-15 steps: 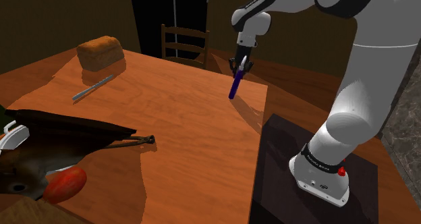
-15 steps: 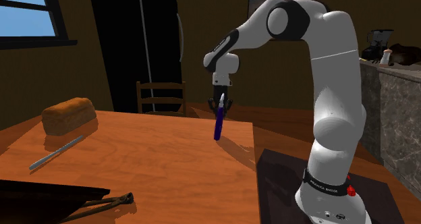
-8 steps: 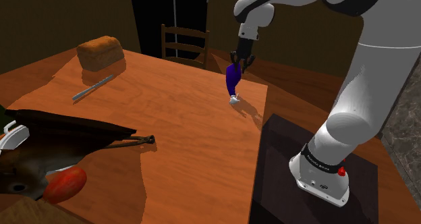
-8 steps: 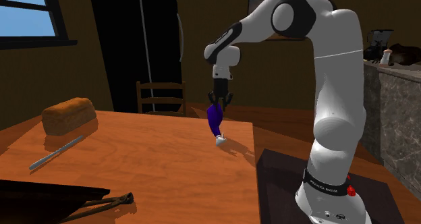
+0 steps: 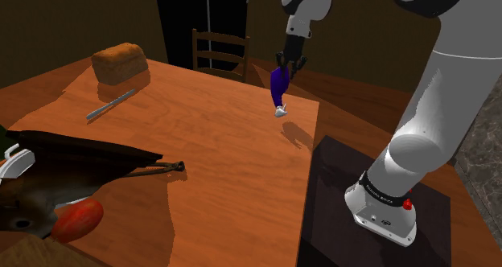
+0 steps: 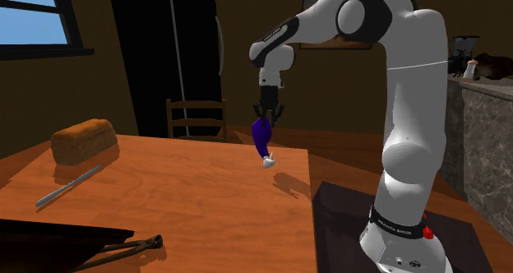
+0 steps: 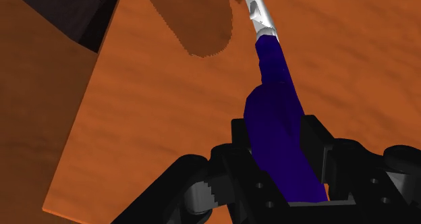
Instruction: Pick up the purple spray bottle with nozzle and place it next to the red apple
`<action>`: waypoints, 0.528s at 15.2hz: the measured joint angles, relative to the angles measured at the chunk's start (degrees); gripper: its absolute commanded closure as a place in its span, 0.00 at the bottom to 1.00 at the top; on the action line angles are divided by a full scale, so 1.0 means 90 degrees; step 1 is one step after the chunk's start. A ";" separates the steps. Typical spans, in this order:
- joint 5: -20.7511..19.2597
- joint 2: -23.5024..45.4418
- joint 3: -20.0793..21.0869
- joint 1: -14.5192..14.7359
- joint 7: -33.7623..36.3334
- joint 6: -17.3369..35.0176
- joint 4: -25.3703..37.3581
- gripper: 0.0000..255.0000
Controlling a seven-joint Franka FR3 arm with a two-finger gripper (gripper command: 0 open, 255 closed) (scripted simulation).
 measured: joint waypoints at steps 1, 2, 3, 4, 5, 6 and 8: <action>-0.0007 -0.0021 0.0002 0.0006 0.0031 -0.0068 0.0053 1.00; -0.0018 -0.0057 0.0003 0.0012 0.0054 -0.0125 0.0078 1.00; -0.0034 -0.0091 -0.0004 0.0007 0.0067 -0.0208 0.0131 1.00; -0.0039 -0.0097 -0.0006 0.0005 0.0085 -0.0284 0.0202 1.00; -0.0052 -0.0135 -0.0007 0.0008 0.0106 -0.0344 0.0228 1.00; -0.0065 -0.0166 -0.0010 0.0007 0.0126 -0.0428 0.0285 1.00; -0.0081 -0.0204 -0.0013 0.0007 0.0168 -0.0585 0.0412 1.00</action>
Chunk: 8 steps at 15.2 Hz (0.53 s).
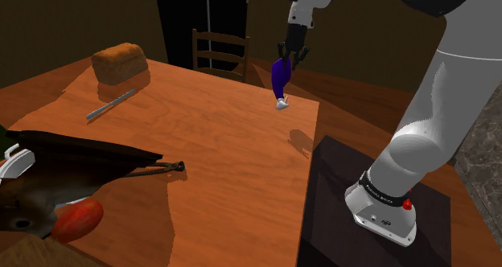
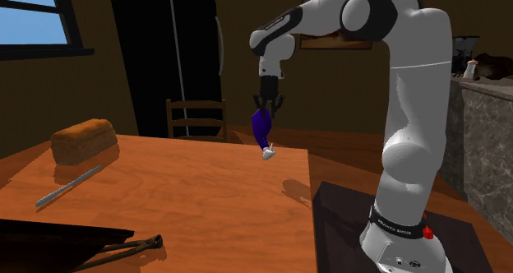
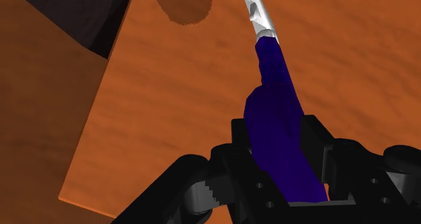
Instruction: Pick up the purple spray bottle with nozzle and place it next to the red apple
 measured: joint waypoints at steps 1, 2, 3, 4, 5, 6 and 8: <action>-0.0014 -0.0032 -0.0006 -0.0005 0.0011 -0.0077 0.0047 1.00; -0.0023 -0.0049 -0.0012 -0.0011 0.0023 -0.0163 0.0119 1.00; -0.0031 -0.0074 -0.0011 -0.0008 0.0048 -0.0239 0.0173 1.00; -0.0038 -0.0097 -0.0013 -0.0008 0.0063 -0.0301 0.0215 1.00; -0.0043 -0.0113 -0.0012 -0.0007 0.0086 -0.0378 0.0281 1.00; -0.0044 -0.0109 -0.0014 -0.0012 0.0106 -0.0484 0.0393 1.00; -0.0057 -0.0142 -0.0019 -0.0016 0.0135 -0.0630 0.0510 1.00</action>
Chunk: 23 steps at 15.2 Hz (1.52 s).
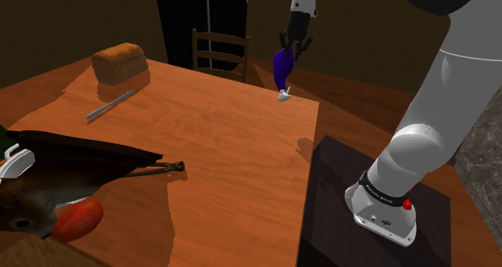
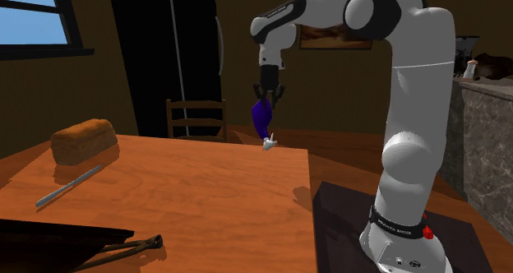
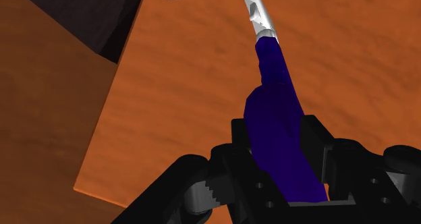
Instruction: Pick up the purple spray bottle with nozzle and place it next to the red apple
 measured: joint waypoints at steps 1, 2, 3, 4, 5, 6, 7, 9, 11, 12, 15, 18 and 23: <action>-0.0004 -0.0017 0.0000 0.0001 0.0023 -0.0082 0.0068 1.00; -0.0012 -0.0034 -0.0006 -0.0007 0.0027 -0.0157 0.0126 1.00; -0.0015 -0.0041 -0.0007 -0.0009 0.0049 -0.0246 0.0210 1.00; -0.0013 -0.0034 -0.0008 -0.0011 0.0066 -0.0330 0.0304 1.00; -0.0012 -0.0041 -0.0004 -0.0008 0.0094 -0.0412 0.0383 1.00; -0.0016 -0.0051 -0.0009 -0.0014 0.0100 -0.0488 0.0448 1.00; -0.0015 -0.0052 -0.0011 -0.0018 0.0115 -0.0564 0.0525 1.00; -0.0010 -0.0030 -0.0017 -0.0032 0.0136 -0.0731 0.0714 1.00; 0.0001 -0.0006 -0.0016 -0.0037 0.0176 -0.0910 0.0921 1.00; -0.0003 -0.0015 -0.0022 -0.0045 0.0180 -0.0988 0.0989 1.00; 0.0015 0.0028 -0.0028 -0.0064 0.0224 -0.1249 0.1294 1.00; 0.0035 0.0063 -0.0033 -0.0083 0.0275 -0.1538 0.1621 1.00; 0.0091 0.0175 -0.0041 -0.0122 0.0355 -0.1996 0.2193 1.00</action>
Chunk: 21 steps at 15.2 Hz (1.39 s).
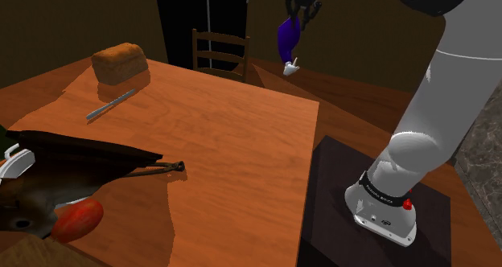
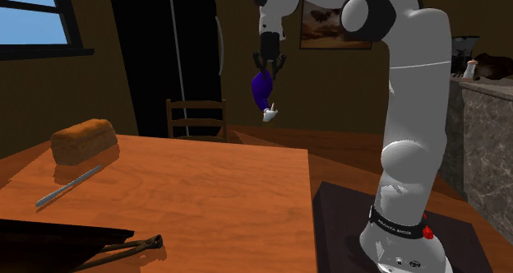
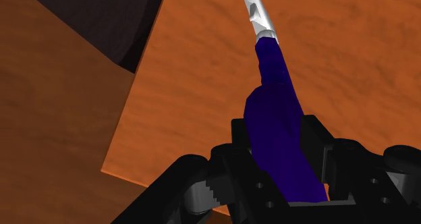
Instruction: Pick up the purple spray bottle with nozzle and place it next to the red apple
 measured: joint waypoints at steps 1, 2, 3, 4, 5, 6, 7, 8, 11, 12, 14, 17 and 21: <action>0.0015 0.0034 -0.0002 -0.0011 0.0016 -0.0094 0.0127 1.00; 0.0034 0.0082 -0.0008 -0.0032 0.0023 -0.0213 0.0292 1.00; 0.0042 0.0096 -0.0012 -0.0041 0.0031 -0.0282 0.0373 1.00; 0.0037 0.0020 0.0015 0.0009 0.0107 -0.0282 0.0316 1.00; 0.0026 -0.0098 0.0053 0.0082 0.0208 -0.0248 0.0191 1.00; 0.0016 -0.0242 0.0110 0.0181 0.0348 -0.0180 0.0018 1.00; 0.0004 -0.0397 0.0169 0.0276 0.0483 -0.0110 -0.0170 1.00; -0.0014 -0.0580 0.0230 0.0370 0.0615 -0.0011 -0.0412 1.00; -0.0007 -0.0984 0.0453 0.0649 0.1077 0.0236 -0.0937 1.00; 0.0006 -0.1047 0.0515 0.0716 0.1191 0.0325 -0.1053 1.00; 0.0018 -0.1374 0.0690 0.0896 0.1512 0.0525 -0.1488 1.00; 0.0095 -0.1594 0.0935 0.1116 0.1967 0.0669 -0.1722 1.00; 0.0201 -0.1911 0.1269 0.1391 0.2534 0.0940 -0.2139 1.00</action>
